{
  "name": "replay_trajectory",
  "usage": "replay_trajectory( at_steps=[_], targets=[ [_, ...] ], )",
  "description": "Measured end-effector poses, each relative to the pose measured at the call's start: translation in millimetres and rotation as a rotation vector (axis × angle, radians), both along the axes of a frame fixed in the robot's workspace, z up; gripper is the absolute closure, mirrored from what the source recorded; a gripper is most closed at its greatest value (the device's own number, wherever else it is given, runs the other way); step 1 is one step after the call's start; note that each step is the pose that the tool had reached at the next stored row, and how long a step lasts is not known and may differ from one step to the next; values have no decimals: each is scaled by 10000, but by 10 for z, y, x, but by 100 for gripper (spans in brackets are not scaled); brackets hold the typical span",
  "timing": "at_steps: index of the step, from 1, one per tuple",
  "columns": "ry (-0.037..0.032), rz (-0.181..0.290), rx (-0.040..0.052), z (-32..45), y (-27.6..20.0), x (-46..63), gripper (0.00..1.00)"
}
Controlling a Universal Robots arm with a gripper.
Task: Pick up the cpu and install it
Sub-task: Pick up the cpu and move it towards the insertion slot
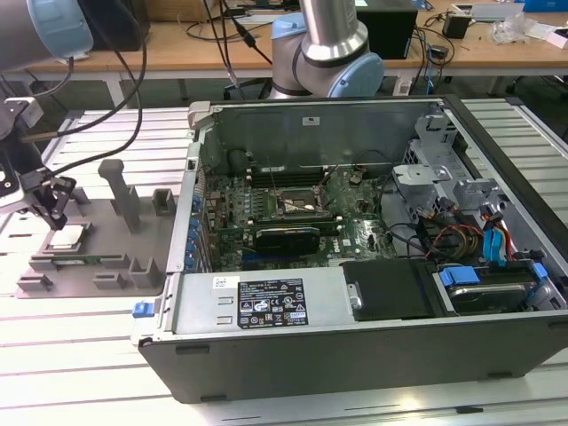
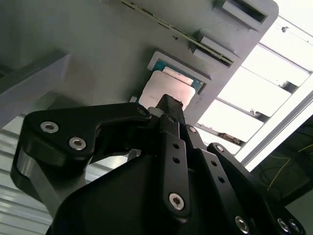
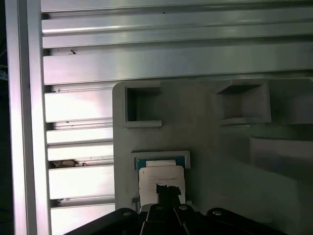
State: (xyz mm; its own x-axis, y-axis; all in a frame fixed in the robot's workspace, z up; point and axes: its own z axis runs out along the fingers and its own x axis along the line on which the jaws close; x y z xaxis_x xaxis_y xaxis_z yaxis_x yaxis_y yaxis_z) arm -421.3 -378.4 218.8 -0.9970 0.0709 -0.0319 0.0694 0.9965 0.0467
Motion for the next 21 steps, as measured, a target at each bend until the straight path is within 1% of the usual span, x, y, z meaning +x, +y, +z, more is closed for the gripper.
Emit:
replay_trajectory(
  at_steps=[1, 3, 6, 8, 9, 14, 15, 16, 21],
  targets=[
    [1, 1, -73, -23, 8, 0, 89],
    [6, 2, -318, -32, 17, 0, 89],
    [5, 30, -326, -90, 29, 1, 89],
    [1, 273, -327, -128, 41, -2, 89],
    [0, 426, -327, -135, 44, -2, 89],
    [-1, 459, -326, -136, 45, -2, 89],
    [-1, 459, -326, -136, 45, -2, 84],
    [-2, 459, -326, -136, 45, -2, 84],
    [-1, 460, -326, -136, 45, -2, 52]
  ],
)
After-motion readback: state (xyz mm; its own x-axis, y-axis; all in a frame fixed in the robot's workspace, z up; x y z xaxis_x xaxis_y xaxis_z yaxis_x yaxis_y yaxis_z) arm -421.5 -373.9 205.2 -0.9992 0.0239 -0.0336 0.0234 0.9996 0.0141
